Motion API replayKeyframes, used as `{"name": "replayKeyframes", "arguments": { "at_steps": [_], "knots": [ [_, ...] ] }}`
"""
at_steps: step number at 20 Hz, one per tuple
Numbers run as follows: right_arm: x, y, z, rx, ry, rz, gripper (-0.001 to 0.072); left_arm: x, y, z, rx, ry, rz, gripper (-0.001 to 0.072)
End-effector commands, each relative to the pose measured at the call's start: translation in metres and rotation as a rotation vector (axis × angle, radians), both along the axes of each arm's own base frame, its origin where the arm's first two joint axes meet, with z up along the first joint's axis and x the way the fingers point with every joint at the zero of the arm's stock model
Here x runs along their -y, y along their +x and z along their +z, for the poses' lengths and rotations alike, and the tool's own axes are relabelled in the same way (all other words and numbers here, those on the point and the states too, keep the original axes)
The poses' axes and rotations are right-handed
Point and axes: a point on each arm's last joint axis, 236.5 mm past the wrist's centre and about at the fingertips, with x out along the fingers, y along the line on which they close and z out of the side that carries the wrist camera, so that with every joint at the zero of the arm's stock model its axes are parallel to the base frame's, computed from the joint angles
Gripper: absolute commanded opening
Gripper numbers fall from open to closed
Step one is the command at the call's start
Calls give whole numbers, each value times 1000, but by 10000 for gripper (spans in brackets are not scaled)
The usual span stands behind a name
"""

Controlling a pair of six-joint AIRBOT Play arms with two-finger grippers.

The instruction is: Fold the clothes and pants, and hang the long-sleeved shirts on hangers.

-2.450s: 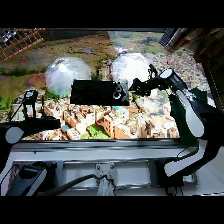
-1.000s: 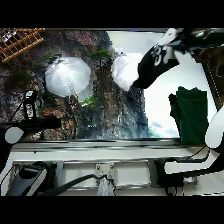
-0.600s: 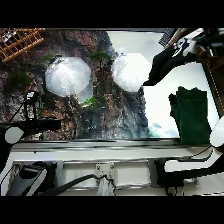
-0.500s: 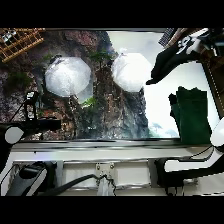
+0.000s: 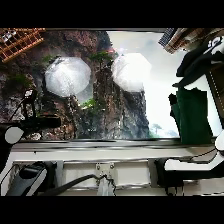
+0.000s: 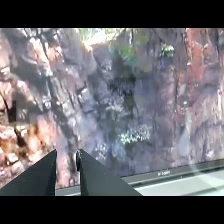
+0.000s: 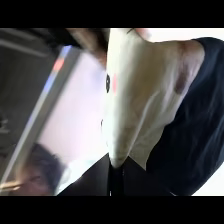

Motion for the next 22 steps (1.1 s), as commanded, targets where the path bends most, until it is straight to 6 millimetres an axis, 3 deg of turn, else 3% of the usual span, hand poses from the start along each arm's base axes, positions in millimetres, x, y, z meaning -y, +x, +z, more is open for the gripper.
{"name": "replayKeyframes", "arguments": {
  "at_steps": [1,6,9,12,15,22],
  "knots": [
    [12,-48,-20,-158,-15,-100,20,0,2,1,9,-1,3,146],
    [15,-112,-22,-207,-14,-191,22,0,2,1,8,-1,3,146],
    [20,-164,-41,-294,-19,-251,22,0,1,1,8,2,-1,146],
    [25,-209,-75,-390,-33,-279,22,-1,-4,-2,-19,6,-6,146],
    [27,-249,-122,-494,12,-307,22,-1,-12,-6,-53,11,-14,146],
    [21,-307,-201,-641,77,-313,23,-1,-12,-7,-57,12,-14,146]
  ]
}}
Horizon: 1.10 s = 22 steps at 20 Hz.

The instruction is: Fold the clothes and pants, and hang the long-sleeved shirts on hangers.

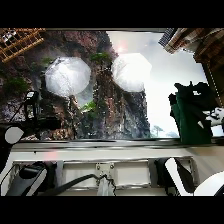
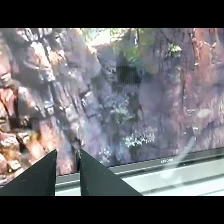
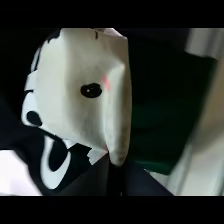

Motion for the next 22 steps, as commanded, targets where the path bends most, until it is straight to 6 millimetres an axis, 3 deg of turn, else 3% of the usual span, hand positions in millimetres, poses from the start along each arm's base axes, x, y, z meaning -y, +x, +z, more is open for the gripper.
{"name": "replayKeyframes", "arguments": {
  "at_steps": [1,6,10,11,12,13,14,16,18,20,22],
  "knots": [
    [-2,-28,-36,-68,34,7,23,0,-1,-1,-5,1,0,146],
    [-5,-47,-62,-126,66,33,22,0,-1,0,-5,1,0,146],
    [-2,-47,-65,-129,53,45,27,0,-2,-1,-11,2,-2,146],
    [-2,-47,-65,-132,53,54,137,0,-2,-1,-11,2,-2,146],
    [-4,-48,-65,-136,62,54,409,0,-2,-1,-11,2,-2,146],
    [-4,-48,-62,-135,60,55,635,0,-2,-1,-10,2,-1,146],
    [1,-44,-54,-117,40,53,693,-1,-2,-1,-10,3,-2,146],
    [17,-9,-19,37,-42,57,692,0,-2,-1,-4,11,-19,149],
    [24,55,47,325,-154,165,689,1,1,4,17,18,-44,160],
    [9,112,124,589,-286,357,689,4,14,30,90,27,-86,199],
    [-19,142,172,707,-335,503,689,7,36,76,189,24,-95,227]
  ]
}}
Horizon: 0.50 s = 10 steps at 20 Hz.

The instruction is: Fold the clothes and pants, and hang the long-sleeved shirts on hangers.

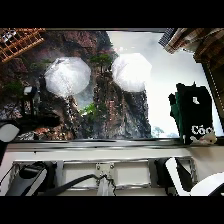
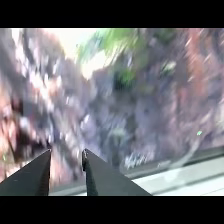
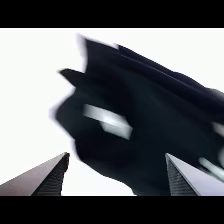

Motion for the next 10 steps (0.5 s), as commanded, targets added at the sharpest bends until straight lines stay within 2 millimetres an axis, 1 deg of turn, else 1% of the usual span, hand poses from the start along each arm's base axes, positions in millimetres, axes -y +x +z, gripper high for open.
{"name": "replayKeyframes", "arguments": {
  "at_steps": [1,2,4,6,7,9,10],
  "knots": [
    [-47,65,99,286,-123,264,689,6,33,69,153,-4,-32,227],
    [-68,74,104,279,-114,340,689,8,44,93,199,-11,-33,226],
    [-114,88,102,248,-94,511,689,14,63,139,280,-32,-38,227],
    [-163,96,94,222,-88,679,689,24,74,170,331,-26,-83,226],
    [-188,98,90,210,-93,765,689,31,76,180,338,-11,-127,227],
    [-231,98,82,185,-135,933,688,49,80,193,327,14,-211,227],
    [-243,97,76,162,-168,988,688,56,83,195,316,24,-235,226]
  ]
}}
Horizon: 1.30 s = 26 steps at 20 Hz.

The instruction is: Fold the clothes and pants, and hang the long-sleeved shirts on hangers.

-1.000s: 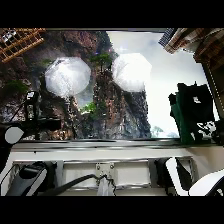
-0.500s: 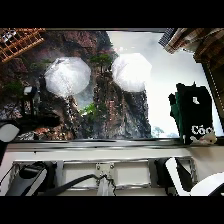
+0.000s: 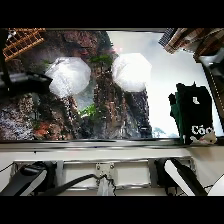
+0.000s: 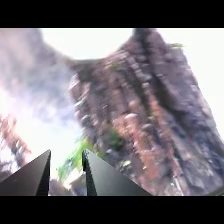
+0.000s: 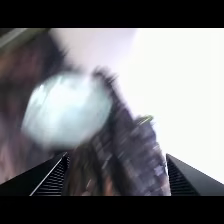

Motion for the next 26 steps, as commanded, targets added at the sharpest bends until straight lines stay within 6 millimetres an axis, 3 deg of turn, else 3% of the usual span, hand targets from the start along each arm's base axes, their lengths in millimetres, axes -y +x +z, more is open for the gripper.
{"name": "replayKeyframes", "arguments": {
  "at_steps": [1,3,6,26],
  "knots": [
    [-64,-3,-15,-27,-147,252,688,24,11,19,-5,57,-100,226],
    [-65,-5,-27,-62,-239,273,687,32,14,11,-35,61,-115,226],
    [-67,-9,-31,-81,-252,286,689,30,2,-3,-109,85,-132,225],
    [-67,-9,-31,-82,-252,286,689,29,2,-4,-113,87,-133,225]
  ]
}}
